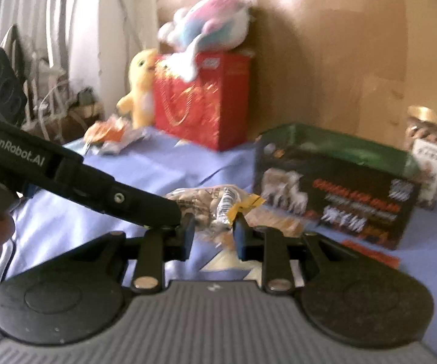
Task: Organize snacks
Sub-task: 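Grasp the clear nut bag with yellow strip using the left gripper, then carry the nut bag into the black box and release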
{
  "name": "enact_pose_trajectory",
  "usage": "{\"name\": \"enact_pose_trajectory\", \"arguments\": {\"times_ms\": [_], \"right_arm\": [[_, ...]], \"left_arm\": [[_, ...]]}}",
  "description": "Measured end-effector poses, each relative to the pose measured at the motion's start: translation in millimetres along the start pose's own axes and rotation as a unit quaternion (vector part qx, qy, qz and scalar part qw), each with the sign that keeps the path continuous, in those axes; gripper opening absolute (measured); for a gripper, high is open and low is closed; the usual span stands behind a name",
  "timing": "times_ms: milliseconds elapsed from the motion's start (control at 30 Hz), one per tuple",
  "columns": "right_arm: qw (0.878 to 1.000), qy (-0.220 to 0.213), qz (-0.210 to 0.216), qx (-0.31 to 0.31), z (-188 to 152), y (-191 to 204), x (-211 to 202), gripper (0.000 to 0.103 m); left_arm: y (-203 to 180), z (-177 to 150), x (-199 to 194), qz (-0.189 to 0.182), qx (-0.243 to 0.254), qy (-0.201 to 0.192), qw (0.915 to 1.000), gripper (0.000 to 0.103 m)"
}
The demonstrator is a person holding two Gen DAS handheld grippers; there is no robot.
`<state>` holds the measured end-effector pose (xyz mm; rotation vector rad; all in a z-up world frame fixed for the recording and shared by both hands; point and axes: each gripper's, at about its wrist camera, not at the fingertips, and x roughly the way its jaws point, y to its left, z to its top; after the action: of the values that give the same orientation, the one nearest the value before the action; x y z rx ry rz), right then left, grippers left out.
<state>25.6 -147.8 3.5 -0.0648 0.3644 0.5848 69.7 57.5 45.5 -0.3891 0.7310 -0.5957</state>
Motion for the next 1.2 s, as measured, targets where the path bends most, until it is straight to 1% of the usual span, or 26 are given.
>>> {"name": "enact_pose_trajectory", "arguments": {"times_ms": [133,300,400,467,500,533,567,633,733,800,867,1000,1100,1133,1167,1200], "right_arm": [[0.999,-0.028,-0.033,0.003,13.6,-19.9,-3.7,0.030],[0.995,-0.053,-0.077,0.019,37.1,-56.1,7.0,0.031],[0.993,-0.043,-0.102,0.028,48.1,-80.5,28.5,0.035],[0.992,-0.038,-0.120,0.031,49.8,-89.5,35.0,0.037],[0.991,-0.039,-0.122,0.037,48.7,-93.6,33.6,0.038],[0.991,-0.045,-0.120,0.044,47.1,-96.7,29.3,0.038],[0.990,-0.053,-0.118,0.049,44.4,-99.3,22.7,0.039],[0.989,-0.063,-0.121,0.058,36.4,-104.8,5.5,0.039],[0.985,-0.063,-0.123,0.103,17.2,-119.8,-23.2,0.039],[0.981,-0.048,-0.120,0.148,2.6,-132.7,-35.5,0.039],[0.973,-0.024,-0.110,0.202,-14.7,-145.9,-43.3,0.039],[0.953,0.009,-0.073,0.294,-43.0,-159.0,-47.6,0.040],[0.942,0.025,-0.047,0.332,-49.7,-164.2,-39.1,0.038],[0.939,0.027,-0.037,0.341,-50.5,-164.7,-35.1,0.037],[0.937,0.030,-0.025,0.347,-50.7,-163.3,-31.5,0.030],[0.935,0.037,-0.010,0.354,-51.0,-160.6,-26.3,0.021]], "left_arm": [[-18.7,26.7,17.5,-0.011,0.042,-0.007,0.9990,0.051],[-38.4,66.5,51.7,-0.015,0.081,-0.023,0.9964,0.051],[-40.0,86.8,81.3,0.010,0.093,-0.033,0.9950,0.054],[-34.8,95.8,99.0,0.032,0.085,-0.031,0.9953,0.054],[-31.6,98.8,105.3,0.042,0.074,-0.025,0.9960,0.054],[-28.2,99.4,107.0,0.040,0.061,-0.022,0.9971,0.054],[-25.5,97.9,104.9,0.031,0.054,-0.022,0.9978,0.054],[-26.2,89.5,93.8,0.017,0.054,-0.029,0.9980,0.054],[-29.4,74.5,78.1,-0.005,0.058,-0.027,0.9980,0.056],[-32.7,61.5,73.9,-0.022,0.059,-0.013,0.9979,0.056],[-36.4,49.6,79.6,-0.034,0.058,0.010,0.9977,0.056],[-39.7,32.7,109.7,-0.041,0.031,0.077,0.9957,0.056],[-34.2,21.6,131.8,-0.040,-0.001,0.118,0.9921,0.055],[-30.6,18.7,137.2,-0.043,-0.015,0.128,0.9907,0.051],[-26.7,16.1,143.1,-0.050,-0.032,0.139,0.9886,0.049],[-23.5,13.6,145.7,-0.056,-0.046,0.141,0.9873,0.041]]}}
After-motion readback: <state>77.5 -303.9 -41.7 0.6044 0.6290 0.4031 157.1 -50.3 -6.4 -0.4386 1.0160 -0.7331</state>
